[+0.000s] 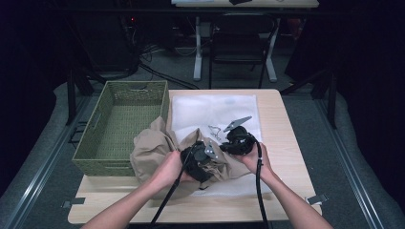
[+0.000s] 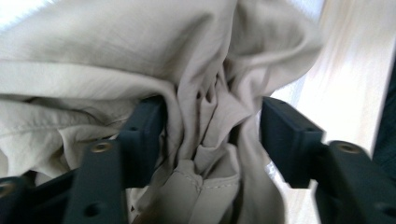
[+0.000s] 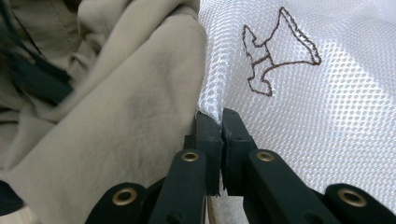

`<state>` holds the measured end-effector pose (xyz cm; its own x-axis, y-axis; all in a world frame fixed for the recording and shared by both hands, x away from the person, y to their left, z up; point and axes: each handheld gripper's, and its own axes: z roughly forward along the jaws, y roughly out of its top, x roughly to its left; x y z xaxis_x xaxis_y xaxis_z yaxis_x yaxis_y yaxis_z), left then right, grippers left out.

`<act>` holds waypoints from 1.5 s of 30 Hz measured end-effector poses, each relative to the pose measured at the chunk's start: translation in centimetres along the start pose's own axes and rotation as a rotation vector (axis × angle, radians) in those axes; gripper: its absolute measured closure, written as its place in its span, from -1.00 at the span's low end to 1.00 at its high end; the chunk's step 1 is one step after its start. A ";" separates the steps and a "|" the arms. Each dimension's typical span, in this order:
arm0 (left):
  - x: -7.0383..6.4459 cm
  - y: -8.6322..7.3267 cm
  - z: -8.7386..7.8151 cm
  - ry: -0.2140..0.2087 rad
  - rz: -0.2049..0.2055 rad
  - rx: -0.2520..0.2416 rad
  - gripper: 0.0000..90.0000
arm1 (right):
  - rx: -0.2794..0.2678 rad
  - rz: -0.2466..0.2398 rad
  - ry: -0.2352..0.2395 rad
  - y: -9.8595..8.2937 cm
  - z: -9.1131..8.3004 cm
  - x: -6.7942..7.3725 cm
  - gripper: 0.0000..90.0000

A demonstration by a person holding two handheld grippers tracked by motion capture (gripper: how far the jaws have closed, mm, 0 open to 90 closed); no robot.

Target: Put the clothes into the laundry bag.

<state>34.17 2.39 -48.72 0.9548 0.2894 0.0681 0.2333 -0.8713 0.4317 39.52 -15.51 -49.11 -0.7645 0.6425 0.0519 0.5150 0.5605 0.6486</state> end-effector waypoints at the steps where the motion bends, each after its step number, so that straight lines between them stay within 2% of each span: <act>1: 0.1 -0.2 0.6 0.003 -0.015 -0.012 0.02 | 0.004 0.001 0.004 0.0 0.0 0.0 0.97; 2: 0.1 -0.4 0.9 0.007 -0.016 -0.016 0.20 | 0.010 0.010 0.006 0.0 0.1 0.1 0.97; 5: 0.4 -0.8 1.5 0.000 -0.031 -0.041 0.53 | 0.010 0.000 0.010 0.0 0.2 0.1 0.97; 7: 0.4 -0.8 1.4 0.021 -0.038 -0.057 0.67 | 0.011 0.003 0.014 0.1 0.1 0.2 0.97; 9: 0.3 -0.7 1.0 0.040 -0.054 -0.066 0.71 | 0.004 0.008 0.021 0.2 0.0 0.5 0.97; 13: 0.4 -0.2 0.1 0.059 -0.115 -0.098 0.72 | -0.042 0.005 0.025 0.9 -1.0 1.0 0.97; 15: 0.3 -0.1 1.1 0.073 -0.136 -0.090 0.70 | -0.042 0.007 0.028 1.1 -1.1 1.0 0.97; 16: 0.4 -0.1 1.7 0.070 -0.133 -0.074 0.69 | -0.035 0.009 0.025 1.0 -0.8 0.9 0.97; 18: 0.6 -0.3 1.9 0.057 -0.143 -0.089 0.60 | -0.016 0.010 0.024 0.7 -0.4 0.8 0.97; 21: 0.7 -0.3 1.2 0.041 -0.138 -0.096 0.26 | -0.022 0.016 0.022 0.5 -0.5 0.5 0.97; 23: 0.4 -0.5 0.5 0.045 -0.131 -0.101 0.02 | -0.026 0.020 0.021 0.5 -0.7 0.4 0.97; 26: 0.1 -0.6 0.0 0.049 -0.119 -0.108 -0.14 | -0.029 0.022 0.018 0.4 -0.9 0.2 0.97; 28: 0.2 -0.7 0.4 0.038 -0.107 -0.103 -0.10 | -0.032 0.024 0.017 0.4 -0.9 0.2 0.97; 30: 0.3 -0.7 1.4 0.034 -0.115 -0.102 0.10 | -0.031 0.022 0.021 0.5 -0.8 0.3 0.97; 32: 0.4 -0.8 2.4 0.044 -0.113 -0.112 0.40 | -0.028 0.020 0.021 0.6 -0.7 0.5 0.97; 35: 0.4 -0.6 2.3 0.083 -0.119 -0.121 0.64 | -0.032 0.019 0.028 0.6 -0.6 0.7 0.97; 38: 0.3 -0.1 1.7 0.125 -0.142 -0.138 0.69 | -0.062 0.021 0.038 1.0 -1.1 1.1 0.97; 40: 0.3 0.1 1.9 0.143 -0.169 -0.147 0.68 | -0.086 0.018 0.046 1.2 -1.7 1.3 0.97; 42: 0.5 0.0 2.9 0.135 -0.179 -0.126 0.64 | -0.079 0.017 0.047 1.2 -1.6 1.4 0.97; 43: 0.6 -0.1 3.2 0.137 -0.191 -0.136 0.59 | -0.070 0.022 0.053 1.0 -1.3 1.3 0.97; 45: 1.0 -0.1 3.1 0.116 -0.190 -0.132 0.42 | -0.055 0.019 0.049 0.7 -0.9 1.1 0.97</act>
<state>35.62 1.57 -51.46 0.8669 0.4930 0.0740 0.3731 -0.7400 0.5597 38.69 -14.81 -47.91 -0.7734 0.6258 0.1011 0.5088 0.5177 0.6878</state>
